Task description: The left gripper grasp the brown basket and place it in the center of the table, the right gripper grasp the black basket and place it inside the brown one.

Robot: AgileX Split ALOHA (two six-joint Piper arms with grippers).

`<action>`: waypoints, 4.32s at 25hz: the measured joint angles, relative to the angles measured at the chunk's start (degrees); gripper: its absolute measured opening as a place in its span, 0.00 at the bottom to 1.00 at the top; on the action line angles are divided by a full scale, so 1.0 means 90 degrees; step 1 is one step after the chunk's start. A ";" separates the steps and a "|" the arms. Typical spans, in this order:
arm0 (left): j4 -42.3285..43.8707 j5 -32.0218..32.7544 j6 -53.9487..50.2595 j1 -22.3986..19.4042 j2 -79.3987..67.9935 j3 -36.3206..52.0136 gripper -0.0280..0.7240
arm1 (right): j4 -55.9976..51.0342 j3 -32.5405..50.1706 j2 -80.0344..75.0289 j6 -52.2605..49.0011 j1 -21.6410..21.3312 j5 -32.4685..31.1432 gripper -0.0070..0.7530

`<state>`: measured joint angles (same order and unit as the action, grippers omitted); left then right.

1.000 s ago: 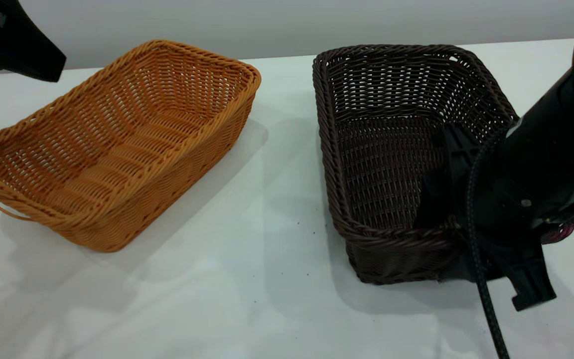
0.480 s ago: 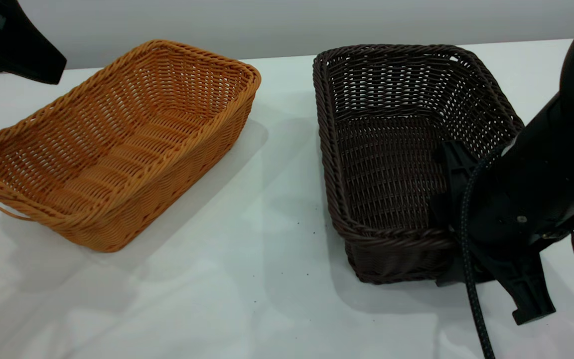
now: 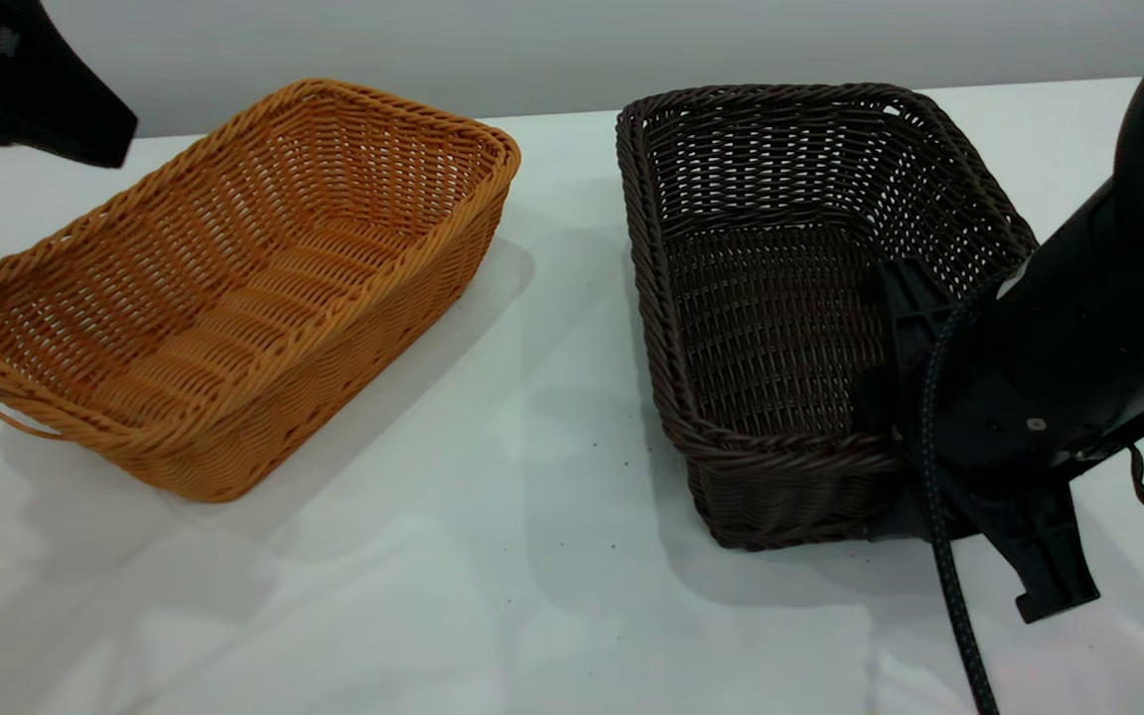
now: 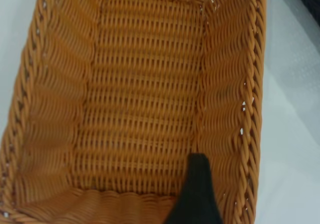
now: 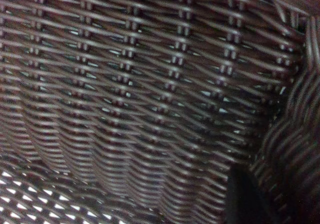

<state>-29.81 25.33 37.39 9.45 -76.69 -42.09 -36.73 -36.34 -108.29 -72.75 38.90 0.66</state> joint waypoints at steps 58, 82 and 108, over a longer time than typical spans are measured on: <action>-0.0222 -0.2759 -0.0168 0.1576 -0.4552 -0.1344 0.22 | 0.0012 -0.1030 0.0451 0.4669 -0.1856 -0.0756 0.33; -0.0330 0.0484 0.2966 0.2690 -0.4365 -0.1323 0.19 | 0.0051 -0.3158 0.0985 0.7472 -0.3195 -0.3762 0.33; -0.0315 0.0109 0.3779 0.3609 -0.4015 -0.1357 0.17 | 0.0009 -0.3414 0.0985 0.8129 -0.3195 -0.4362 0.33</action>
<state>-32.64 26.30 71.41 41.94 -112.82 -54.31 -36.65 -67.07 -99.43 0.41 10.14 -38.60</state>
